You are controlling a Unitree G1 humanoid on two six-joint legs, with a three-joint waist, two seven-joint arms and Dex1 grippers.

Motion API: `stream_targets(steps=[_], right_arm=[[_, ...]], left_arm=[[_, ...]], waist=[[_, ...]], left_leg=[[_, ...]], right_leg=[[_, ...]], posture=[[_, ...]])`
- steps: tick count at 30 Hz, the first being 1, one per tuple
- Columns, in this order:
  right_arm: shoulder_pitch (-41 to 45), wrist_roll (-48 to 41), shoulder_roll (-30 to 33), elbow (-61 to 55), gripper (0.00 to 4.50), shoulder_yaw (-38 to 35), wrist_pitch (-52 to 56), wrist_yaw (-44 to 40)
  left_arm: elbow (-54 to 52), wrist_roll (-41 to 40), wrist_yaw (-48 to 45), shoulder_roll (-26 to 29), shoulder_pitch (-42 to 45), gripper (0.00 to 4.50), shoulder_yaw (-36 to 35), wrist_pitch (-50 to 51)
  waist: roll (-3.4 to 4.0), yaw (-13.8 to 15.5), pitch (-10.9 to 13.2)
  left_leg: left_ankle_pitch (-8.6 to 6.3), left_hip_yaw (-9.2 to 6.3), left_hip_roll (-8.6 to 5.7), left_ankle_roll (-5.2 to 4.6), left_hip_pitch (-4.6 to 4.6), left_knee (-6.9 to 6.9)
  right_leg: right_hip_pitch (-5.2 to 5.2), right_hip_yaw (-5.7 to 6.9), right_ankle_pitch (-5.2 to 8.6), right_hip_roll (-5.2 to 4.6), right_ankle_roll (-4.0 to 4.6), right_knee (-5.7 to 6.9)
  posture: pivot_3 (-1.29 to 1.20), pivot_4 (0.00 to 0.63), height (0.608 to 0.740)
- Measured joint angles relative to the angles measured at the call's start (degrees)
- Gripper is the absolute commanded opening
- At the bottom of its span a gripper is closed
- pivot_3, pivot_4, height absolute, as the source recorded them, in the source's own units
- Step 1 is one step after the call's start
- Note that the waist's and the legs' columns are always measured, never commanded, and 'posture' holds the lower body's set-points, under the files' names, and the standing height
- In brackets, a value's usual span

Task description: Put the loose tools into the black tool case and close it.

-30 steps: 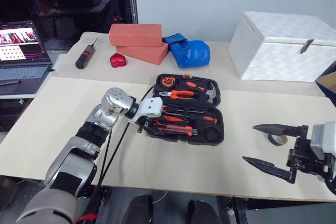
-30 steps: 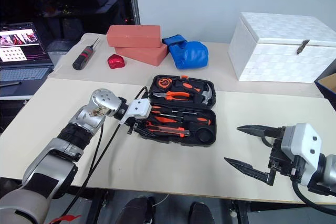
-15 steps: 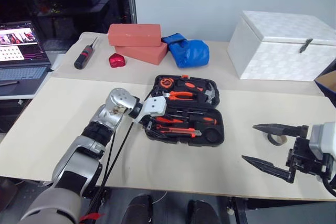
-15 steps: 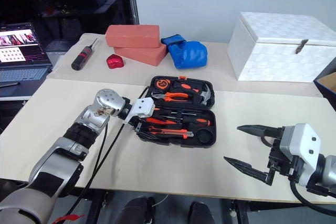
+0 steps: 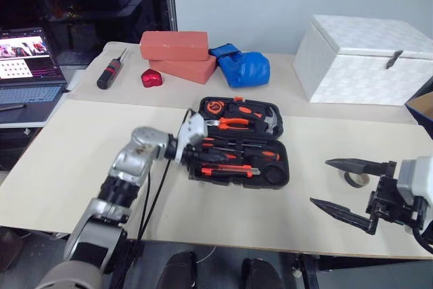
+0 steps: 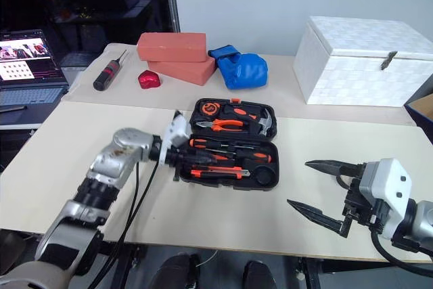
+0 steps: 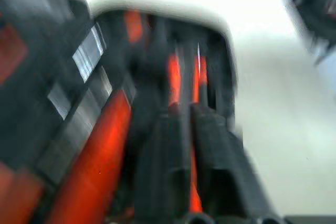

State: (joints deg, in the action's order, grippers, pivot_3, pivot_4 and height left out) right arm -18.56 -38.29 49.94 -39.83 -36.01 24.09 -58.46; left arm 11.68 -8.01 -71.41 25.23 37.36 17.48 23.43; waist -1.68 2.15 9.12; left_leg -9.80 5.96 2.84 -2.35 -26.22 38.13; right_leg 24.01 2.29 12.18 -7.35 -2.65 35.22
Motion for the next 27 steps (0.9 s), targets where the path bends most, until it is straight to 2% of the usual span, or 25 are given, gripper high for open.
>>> stream_targets(steps=[3,7,11,17,24,27], right_arm=[[-0.7,1.0,1.1,-0.2,4.50,0.7,1.6,0.4],[-3.2,0.9,0.9,-1.4,4.50,0.3,6.2,3.5],[-4.5,-1.4,-1.5,-2.8,4.50,-2.8,8.2,6.0],[-5.3,-4.9,-5.2,-5.1,4.50,-7.0,9.0,10.7],[-9.8,-6.1,-6.4,-8.6,4.50,-8.4,9.4,12.9],[-13.0,-5.9,-6.4,-9.6,4.50,-9.7,9.2,10.9]], left_arm=[[-2.2,2.2,2.8,0.1,-0.3,0.04,1.8,0.6],[-4.3,1.4,5.0,0.1,-2.1,0.04,0.8,2.0],[-6.7,-2.3,5.2,-0.5,-4.6,0.04,-1.3,5.5],[-10.4,-6.7,9.4,-4.4,-5.6,0.04,-4.2,8.1],[-4.8,1.3,17.3,-8.6,-1.0,0.04,4.2,9.3],[-3.3,2.7,18.8,-10.1,0.8,0.04,6.6,10.8]], waist=[[0.08,0.2,-0.1],[0.10,0.1,-0.1],[0.10,0.0,-0.1],[0.10,0.1,-0.1],[0.13,0.3,-0.1],[0.22,0.3,-0.2]], left_leg=[[-0.18,-0.01,0.01,0.29,0.41,0.00],[-0.30,-0.04,0.09,0.48,0.78,-0.01],[-0.31,-0.09,0.10,0.48,0.70,-0.04],[-0.29,-0.13,0.04,0.45,0.62,-0.04],[-0.31,-0.27,-0.03,0.48,0.81,-0.04],[-0.33,-0.36,-0.01,0.49,0.85,-0.04]], right_leg=[[-0.21,0.01,0.02,-0.01,-0.01,-0.11],[-0.61,0.02,0.04,-0.07,-0.03,-0.18],[-0.61,0.01,0.05,-0.09,-0.04,-0.20],[-0.72,0.01,0.05,-0.09,-0.05,-0.20],[-0.79,0.06,0.11,-0.09,-0.12,-0.26],[-0.88,0.04,0.12,-0.11,-0.13,-0.35]], posture=[[0.00,0.150,0.740],[0.00,0.150,0.740],[0.00,0.150,0.740],[0.00,0.150,0.740],[0.00,0.150,0.740],[0.00,0.150,0.740]])
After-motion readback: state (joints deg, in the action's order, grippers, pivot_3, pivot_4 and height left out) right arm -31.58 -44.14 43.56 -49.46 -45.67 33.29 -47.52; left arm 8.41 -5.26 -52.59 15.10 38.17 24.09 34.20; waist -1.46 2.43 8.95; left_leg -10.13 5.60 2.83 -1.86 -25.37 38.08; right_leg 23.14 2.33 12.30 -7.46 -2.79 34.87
